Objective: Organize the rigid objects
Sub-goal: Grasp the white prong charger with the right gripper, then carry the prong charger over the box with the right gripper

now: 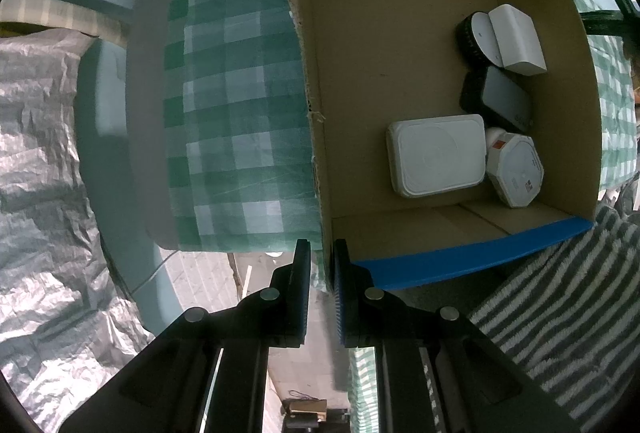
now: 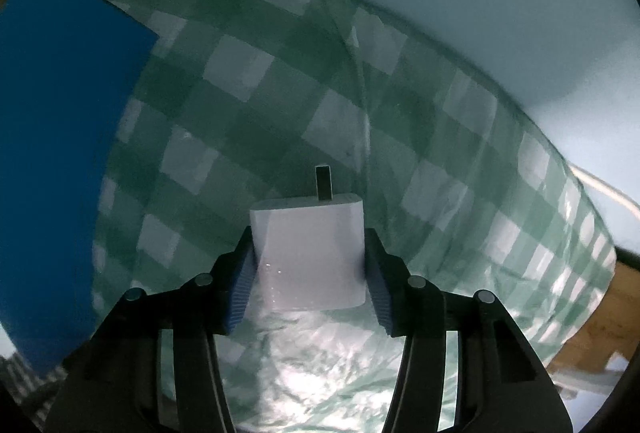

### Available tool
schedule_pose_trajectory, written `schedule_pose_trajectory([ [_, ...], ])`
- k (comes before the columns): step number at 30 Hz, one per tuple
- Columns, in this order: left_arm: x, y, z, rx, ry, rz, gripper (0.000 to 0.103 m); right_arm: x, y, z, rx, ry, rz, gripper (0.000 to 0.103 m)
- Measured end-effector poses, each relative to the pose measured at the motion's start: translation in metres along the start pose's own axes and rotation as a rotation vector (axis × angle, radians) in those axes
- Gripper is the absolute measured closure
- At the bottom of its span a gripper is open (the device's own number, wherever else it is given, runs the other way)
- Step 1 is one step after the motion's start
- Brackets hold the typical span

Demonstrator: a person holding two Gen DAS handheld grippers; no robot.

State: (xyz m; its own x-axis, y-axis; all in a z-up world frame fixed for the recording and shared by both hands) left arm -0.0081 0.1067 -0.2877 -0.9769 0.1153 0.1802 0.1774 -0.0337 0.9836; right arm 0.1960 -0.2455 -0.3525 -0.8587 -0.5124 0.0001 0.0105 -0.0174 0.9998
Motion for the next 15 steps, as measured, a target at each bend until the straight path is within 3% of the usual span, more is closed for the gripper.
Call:
schedule_pose_trajectory([
  [15, 0.000, -0.001, -0.002, 0.000, -0.014, 0.000, 0.092, 0.042, 0.080, 0.051, -0.099, 0.009, -0.063, 0.052],
])
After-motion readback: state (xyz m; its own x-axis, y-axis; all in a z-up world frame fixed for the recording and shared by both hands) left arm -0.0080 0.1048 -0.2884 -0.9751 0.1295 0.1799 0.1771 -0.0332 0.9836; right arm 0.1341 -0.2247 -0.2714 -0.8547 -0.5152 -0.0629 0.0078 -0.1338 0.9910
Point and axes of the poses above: each gripper's, at about its wrist camera, not at the fingertips, and y roughly against the way its jaws point, z to its left, x to its underside, the point moved 4 cm from there along -y, roughly the way its jaws point
